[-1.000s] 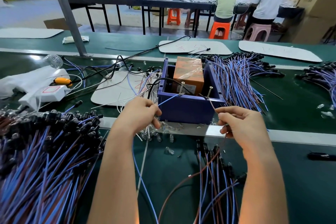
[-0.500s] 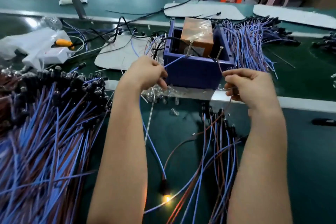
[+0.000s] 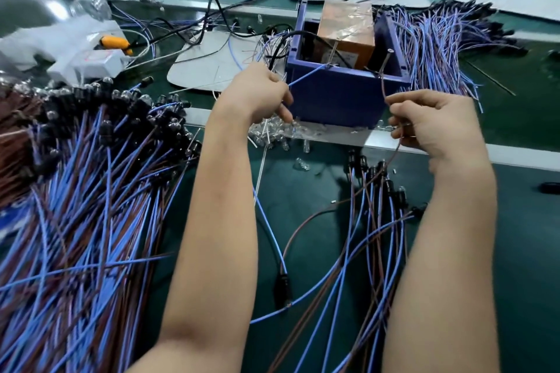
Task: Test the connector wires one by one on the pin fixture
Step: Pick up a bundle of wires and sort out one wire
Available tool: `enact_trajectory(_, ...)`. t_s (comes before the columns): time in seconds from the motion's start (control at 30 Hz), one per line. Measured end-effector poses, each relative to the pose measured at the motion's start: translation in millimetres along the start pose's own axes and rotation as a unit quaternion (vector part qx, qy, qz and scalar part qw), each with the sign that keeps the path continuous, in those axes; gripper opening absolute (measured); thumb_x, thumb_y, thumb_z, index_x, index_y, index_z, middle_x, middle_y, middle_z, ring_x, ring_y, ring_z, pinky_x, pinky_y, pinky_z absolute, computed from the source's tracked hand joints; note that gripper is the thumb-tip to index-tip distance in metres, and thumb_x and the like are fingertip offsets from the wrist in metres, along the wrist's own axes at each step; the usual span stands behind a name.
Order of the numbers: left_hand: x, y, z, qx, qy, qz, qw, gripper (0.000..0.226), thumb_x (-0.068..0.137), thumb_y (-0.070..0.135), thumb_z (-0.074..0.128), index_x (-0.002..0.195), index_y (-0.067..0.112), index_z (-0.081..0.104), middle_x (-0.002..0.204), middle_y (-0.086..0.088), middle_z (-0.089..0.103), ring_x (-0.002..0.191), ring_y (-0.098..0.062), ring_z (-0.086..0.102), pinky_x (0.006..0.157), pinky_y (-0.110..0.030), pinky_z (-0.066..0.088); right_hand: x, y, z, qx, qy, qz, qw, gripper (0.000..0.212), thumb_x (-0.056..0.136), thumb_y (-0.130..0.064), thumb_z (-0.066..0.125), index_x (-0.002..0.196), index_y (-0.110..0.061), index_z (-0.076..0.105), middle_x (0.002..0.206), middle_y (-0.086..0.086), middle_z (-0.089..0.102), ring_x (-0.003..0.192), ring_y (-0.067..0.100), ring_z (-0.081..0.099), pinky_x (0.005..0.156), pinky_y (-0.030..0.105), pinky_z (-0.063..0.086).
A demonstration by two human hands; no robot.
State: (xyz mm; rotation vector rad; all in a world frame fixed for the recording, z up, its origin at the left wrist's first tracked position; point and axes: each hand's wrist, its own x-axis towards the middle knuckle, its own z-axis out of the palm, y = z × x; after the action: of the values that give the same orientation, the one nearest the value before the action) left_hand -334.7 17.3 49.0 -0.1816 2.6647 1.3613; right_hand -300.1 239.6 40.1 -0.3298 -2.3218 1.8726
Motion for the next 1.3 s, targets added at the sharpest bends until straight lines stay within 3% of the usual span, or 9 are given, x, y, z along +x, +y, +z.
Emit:
enact_trajectory(0.47,3.7,-1.2,4.6,-0.009,0.016,0.005,1.0,0.024,0.09,0.011,0.045,0.082,0.013,0.068,0.05,0.0,0.066,0.042,-0.011,0.034,0.033,-0.011,0.024,-1.4,0.7,-0.4,0.003,-0.002,0.009,1.0,0.022,0.088,0.0,0.059,0.079,-0.017,0.07,0.063,0.004,0.06,0.038,0.002,0.052,0.043,0.014,0.045)
enact_trajectory(0.67,4.1,-1.0,6.0,-0.02,0.022,0.015,0.999,0.026,0.094,0.015,0.045,0.08,0.014,0.067,0.047,0.0,0.064,0.03,-0.001,0.038,0.031,-0.01,0.025,0.1,1.3,0.0,0.002,-0.004,0.006,1.0,0.025,0.087,-0.001,0.061,0.075,-0.021,0.07,0.051,-0.006,0.061,0.038,0.005,0.052,0.043,0.014,0.046)
enact_trajectory(1.0,-0.1,-1.7,2.2,-0.025,0.01,-0.016,1.0,0.024,0.092,0.01,0.043,0.083,0.01,0.066,0.05,-0.002,0.066,0.037,-0.009,0.034,0.034,-0.012,0.025,0.1,1.5,-1.6,0.004,-0.009,0.008,1.0,0.025,0.087,-0.002,0.062,0.075,-0.021,0.071,0.052,-0.005,0.063,0.04,0.006,0.054,0.046,0.015,0.048)
enact_trajectory(1.3,-2.6,2.6,1.9,-0.063,-0.004,-0.008,0.998,0.027,0.097,0.009,0.036,0.081,0.008,0.057,0.049,-0.006,0.066,0.03,-0.005,0.032,0.033,-0.012,0.025,0.5,2.4,-3.7,0.003,-0.007,0.011,1.0,0.025,0.088,-0.003,0.061,0.075,-0.022,0.071,0.057,-0.003,0.063,0.04,0.005,0.054,0.046,0.016,0.048)
